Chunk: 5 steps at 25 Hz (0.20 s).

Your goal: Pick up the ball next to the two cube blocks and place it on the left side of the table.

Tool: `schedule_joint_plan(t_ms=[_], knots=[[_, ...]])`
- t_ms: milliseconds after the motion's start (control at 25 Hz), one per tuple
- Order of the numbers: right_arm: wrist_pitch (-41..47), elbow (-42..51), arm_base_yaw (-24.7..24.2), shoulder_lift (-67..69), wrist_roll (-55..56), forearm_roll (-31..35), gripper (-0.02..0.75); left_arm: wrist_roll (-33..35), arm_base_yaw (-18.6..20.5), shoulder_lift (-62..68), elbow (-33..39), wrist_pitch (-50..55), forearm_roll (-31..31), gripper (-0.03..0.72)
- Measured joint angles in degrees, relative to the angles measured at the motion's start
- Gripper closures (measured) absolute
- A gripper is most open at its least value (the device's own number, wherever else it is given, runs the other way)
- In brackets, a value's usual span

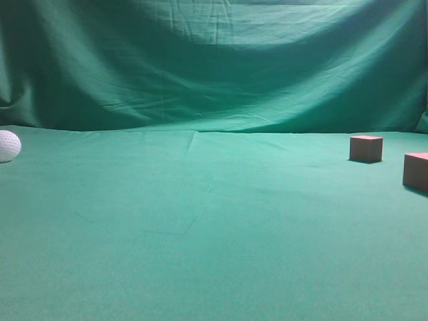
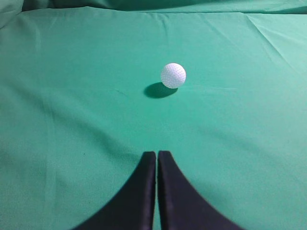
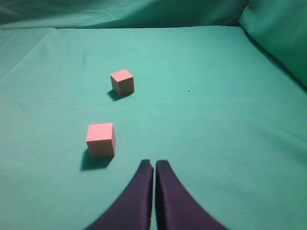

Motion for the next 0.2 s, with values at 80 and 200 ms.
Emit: schedule_joint_plan(t_ms=[80,200], knots=[[0.0,0.0,0.0,0.0,0.0,0.0,0.738,0.0,0.0,0.0,0.0,0.0,0.0,0.688],[0.0,0.0,0.0,0.0,0.0,0.0,0.738,0.0,0.0,0.0,0.0,0.0,0.0,0.688]])
